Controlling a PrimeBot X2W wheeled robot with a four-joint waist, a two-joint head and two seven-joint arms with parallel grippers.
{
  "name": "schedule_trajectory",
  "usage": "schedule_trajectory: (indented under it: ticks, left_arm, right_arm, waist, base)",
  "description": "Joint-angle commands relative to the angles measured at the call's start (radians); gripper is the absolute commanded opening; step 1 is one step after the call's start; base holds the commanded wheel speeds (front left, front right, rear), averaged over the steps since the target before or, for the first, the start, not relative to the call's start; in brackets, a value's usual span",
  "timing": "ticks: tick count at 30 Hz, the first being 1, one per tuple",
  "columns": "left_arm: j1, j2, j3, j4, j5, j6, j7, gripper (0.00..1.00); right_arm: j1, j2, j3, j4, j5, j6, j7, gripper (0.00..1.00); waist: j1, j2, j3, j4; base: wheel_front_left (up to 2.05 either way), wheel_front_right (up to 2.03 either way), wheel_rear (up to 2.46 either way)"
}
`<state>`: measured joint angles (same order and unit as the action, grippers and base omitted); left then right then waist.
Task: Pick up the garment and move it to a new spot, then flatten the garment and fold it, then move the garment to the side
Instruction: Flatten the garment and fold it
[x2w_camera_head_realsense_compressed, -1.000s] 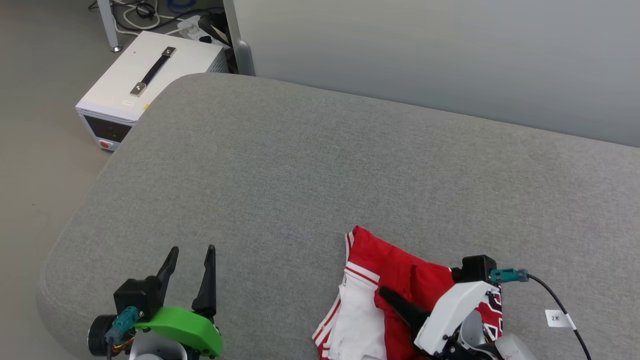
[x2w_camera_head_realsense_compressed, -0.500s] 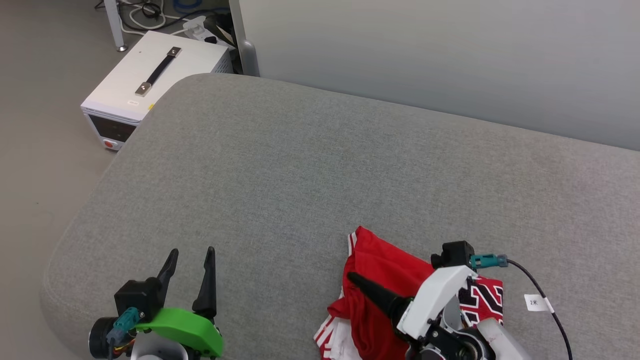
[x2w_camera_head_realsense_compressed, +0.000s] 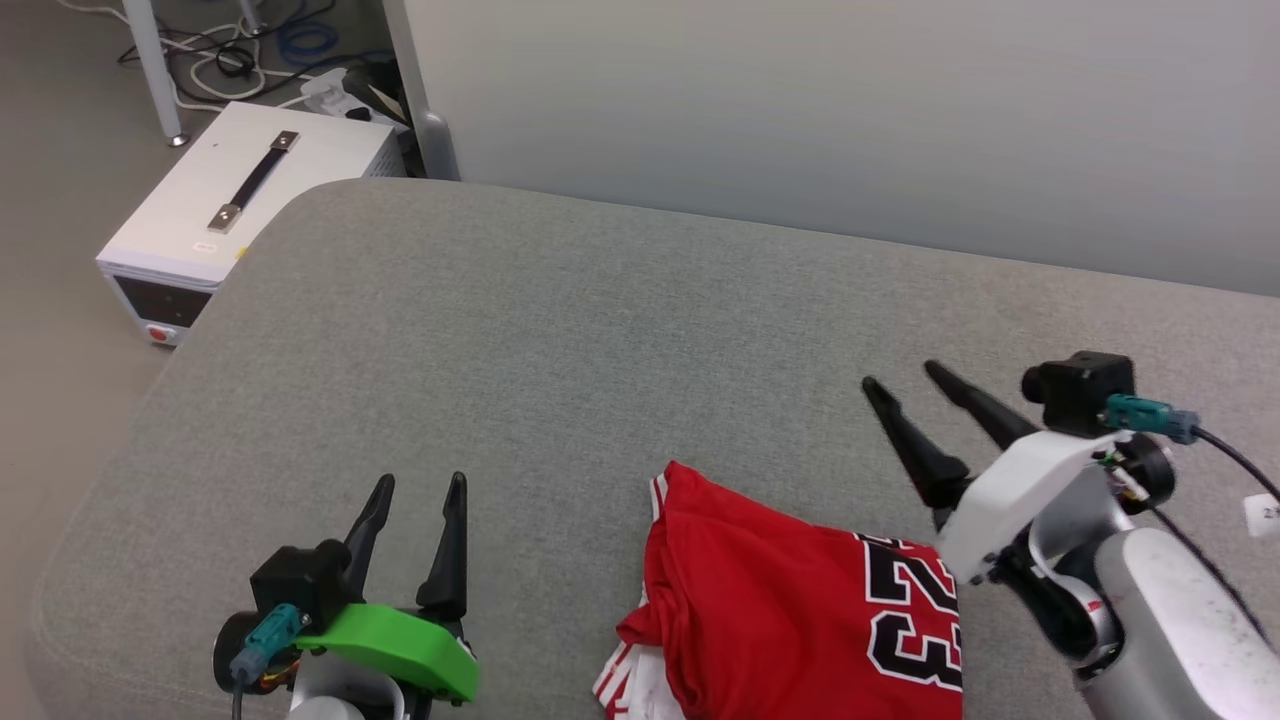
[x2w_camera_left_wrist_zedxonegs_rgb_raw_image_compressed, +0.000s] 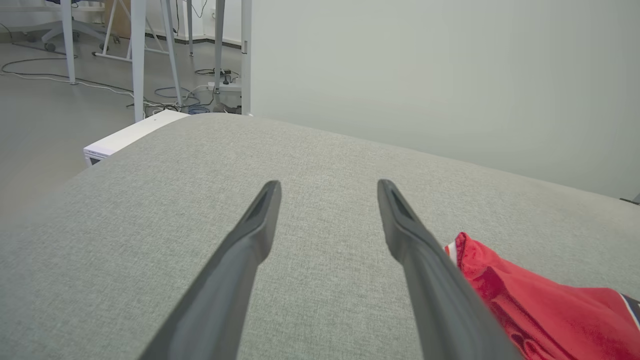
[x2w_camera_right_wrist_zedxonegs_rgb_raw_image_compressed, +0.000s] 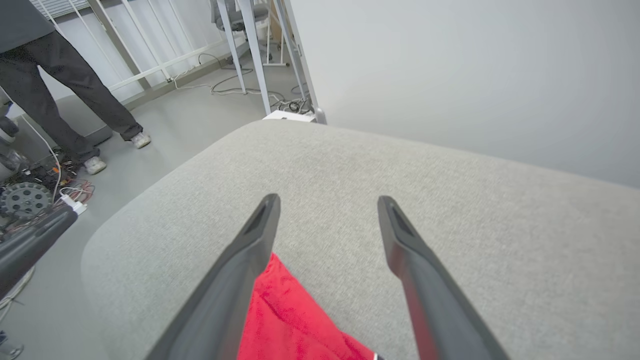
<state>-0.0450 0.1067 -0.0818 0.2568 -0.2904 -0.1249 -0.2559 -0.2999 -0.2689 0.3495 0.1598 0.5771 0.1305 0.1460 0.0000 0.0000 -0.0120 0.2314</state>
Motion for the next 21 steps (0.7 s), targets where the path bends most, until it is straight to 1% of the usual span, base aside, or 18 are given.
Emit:
schedule_trajectory:
  ticks: [1, 5, 9, 13, 17, 21]
  left_arm:
    - [-0.026, -0.003, -0.004, -0.011, -0.01, -0.005, -0.006, 1.0]
    - [-0.033, -0.002, -0.022, -0.046, -0.022, -0.005, -0.006, 1.0]
    - [-0.027, 0.001, -0.024, -0.086, -0.022, -0.006, -0.006, 1.0]
    - [-0.005, 0.02, -0.043, -0.129, -0.019, -0.006, -0.006, 1.0]
    - [0.02, 0.031, -0.039, -0.168, -0.012, -0.006, -0.006, 1.0]
    - [0.043, 0.027, -0.028, -0.197, -0.004, -0.006, -0.006, 1.0]
  right_arm:
    - [-0.008, -0.023, -0.012, -0.022, -0.041, 0.0, -0.024, 1.0]
    - [0.034, -0.09, -0.088, -0.098, -0.18, 0.0, -0.098, 1.0]
    - [0.117, -0.095, -0.178, -0.174, -0.255, 0.0, -0.153, 1.0]
    - [0.21, -0.046, -0.275, -0.239, -0.308, 0.0, -0.208, 1.0]
    - [0.305, 0.004, -0.335, -0.295, -0.342, 0.0, -0.255, 1.0]
    - [0.378, 0.062, -0.379, -0.327, -0.369, 0.0, -0.303, 1.0]
  waist:
    - [0.0, 0.0, -0.002, -0.029]
    - [0.0, 0.0, 0.0, -0.065]
    - [0.0, 0.0, 0.005, -0.1]
    - [0.0, 0.0, 0.013, -0.135]
    - [0.0, 0.0, 0.021, -0.147]
    - [0.0, 0.0, 0.023, -0.153]
  base:
    - [0.0, 0.0, 0.0]
    - [0.0, 0.0, 0.0]
    - [0.0, 0.0, 0.0]
    - [0.0, 0.0, 0.0]
    - [0.0, 0.0, 0.0]
    - [0.0, 0.0, 0.0]
